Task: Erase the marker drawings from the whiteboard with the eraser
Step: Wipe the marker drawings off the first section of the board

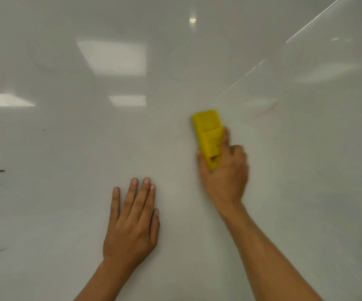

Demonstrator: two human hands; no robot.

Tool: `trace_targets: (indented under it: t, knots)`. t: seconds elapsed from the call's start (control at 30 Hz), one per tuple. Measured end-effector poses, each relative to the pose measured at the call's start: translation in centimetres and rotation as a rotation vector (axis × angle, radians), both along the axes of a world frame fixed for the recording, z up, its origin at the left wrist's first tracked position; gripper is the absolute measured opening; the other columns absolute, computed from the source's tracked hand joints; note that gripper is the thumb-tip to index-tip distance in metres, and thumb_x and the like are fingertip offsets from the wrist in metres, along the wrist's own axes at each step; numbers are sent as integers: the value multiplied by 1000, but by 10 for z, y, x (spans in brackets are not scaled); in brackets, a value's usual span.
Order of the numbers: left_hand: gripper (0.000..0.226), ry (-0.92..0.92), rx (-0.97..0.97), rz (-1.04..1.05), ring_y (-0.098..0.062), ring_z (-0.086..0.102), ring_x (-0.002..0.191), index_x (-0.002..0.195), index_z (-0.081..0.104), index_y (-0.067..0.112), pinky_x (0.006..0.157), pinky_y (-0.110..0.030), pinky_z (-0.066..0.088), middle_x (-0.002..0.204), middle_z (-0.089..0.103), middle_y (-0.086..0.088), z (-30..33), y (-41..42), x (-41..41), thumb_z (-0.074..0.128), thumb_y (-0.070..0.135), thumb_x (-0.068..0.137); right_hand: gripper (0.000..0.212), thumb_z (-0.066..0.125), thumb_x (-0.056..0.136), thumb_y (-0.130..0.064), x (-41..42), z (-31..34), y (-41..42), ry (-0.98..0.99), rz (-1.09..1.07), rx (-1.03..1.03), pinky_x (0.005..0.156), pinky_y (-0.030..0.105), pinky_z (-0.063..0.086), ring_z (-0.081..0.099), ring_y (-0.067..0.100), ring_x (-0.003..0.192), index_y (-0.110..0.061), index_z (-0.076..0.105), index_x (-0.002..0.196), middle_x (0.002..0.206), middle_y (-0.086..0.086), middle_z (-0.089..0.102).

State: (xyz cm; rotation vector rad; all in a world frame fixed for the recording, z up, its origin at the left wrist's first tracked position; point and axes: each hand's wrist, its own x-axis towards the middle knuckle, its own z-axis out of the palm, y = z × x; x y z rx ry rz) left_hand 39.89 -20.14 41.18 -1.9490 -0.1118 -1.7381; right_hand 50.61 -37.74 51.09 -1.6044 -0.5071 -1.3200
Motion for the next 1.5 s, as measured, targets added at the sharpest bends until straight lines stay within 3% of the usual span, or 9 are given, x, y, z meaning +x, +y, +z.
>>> trace_targets:
  t: [0.23,0.33,0.47,0.6,0.87,0.97,1.1,1.23,1.5]
  knots:
    - [51,-17,6,-28,-31,34,144,141,49,1,115,-61,27,153,41,-13,3,-2,-2,44,28,98,75,73,76,-45,-5,-10,6,-372,-55,-323,61,41,44,57,35,74,-19,52,143,85,13,57]
    - [50,-32,-2,-44,-30,37,142,138,53,2,113,-60,30,150,45,-12,7,-4,-3,46,29,96,76,79,78,-41,27,12,-26,-175,-71,-157,67,47,48,59,42,81,-19,50,145,93,21,59]
    - [51,-49,13,-74,-31,38,141,137,54,3,112,-59,31,147,48,-14,36,-7,-7,47,31,96,77,64,87,-53,70,32,-71,158,-78,84,87,50,46,54,43,104,-30,32,153,110,21,54]
    - [52,-76,15,-72,-33,39,140,138,53,2,113,-59,30,146,49,-17,84,-14,-7,46,32,96,78,61,89,-52,73,47,-73,291,11,267,94,50,46,52,43,113,-29,26,155,118,22,51]
    - [57,-28,32,-21,-35,38,141,140,51,3,115,-58,27,148,46,-17,142,-21,1,40,38,96,74,70,76,-50,32,29,-30,-230,-39,-159,64,39,46,57,32,73,-21,52,143,86,8,55]
    - [61,-14,17,24,-34,35,143,143,48,3,116,-58,25,150,43,-16,145,-14,1,36,42,97,76,79,79,-45,63,42,-59,-90,-48,-17,71,45,49,61,40,83,-23,49,145,93,17,58]
    - [62,-15,7,43,-33,32,144,145,45,4,117,-59,23,152,41,-16,144,-16,3,36,42,97,75,63,86,-55,107,61,-105,268,-27,262,91,51,48,56,44,106,-33,32,152,113,21,55]
    - [62,-21,0,50,-33,32,144,144,45,3,116,-60,24,152,41,-16,142,-17,6,36,41,96,69,58,88,-53,117,82,-109,358,49,452,95,55,46,54,45,111,-27,34,147,119,23,53]
    - [62,-17,-3,37,-32,33,144,145,45,5,117,-58,24,152,41,-14,142,-17,6,35,43,96,76,60,88,-55,36,109,-14,-128,-27,-24,80,41,40,55,35,99,-26,33,152,108,12,55]
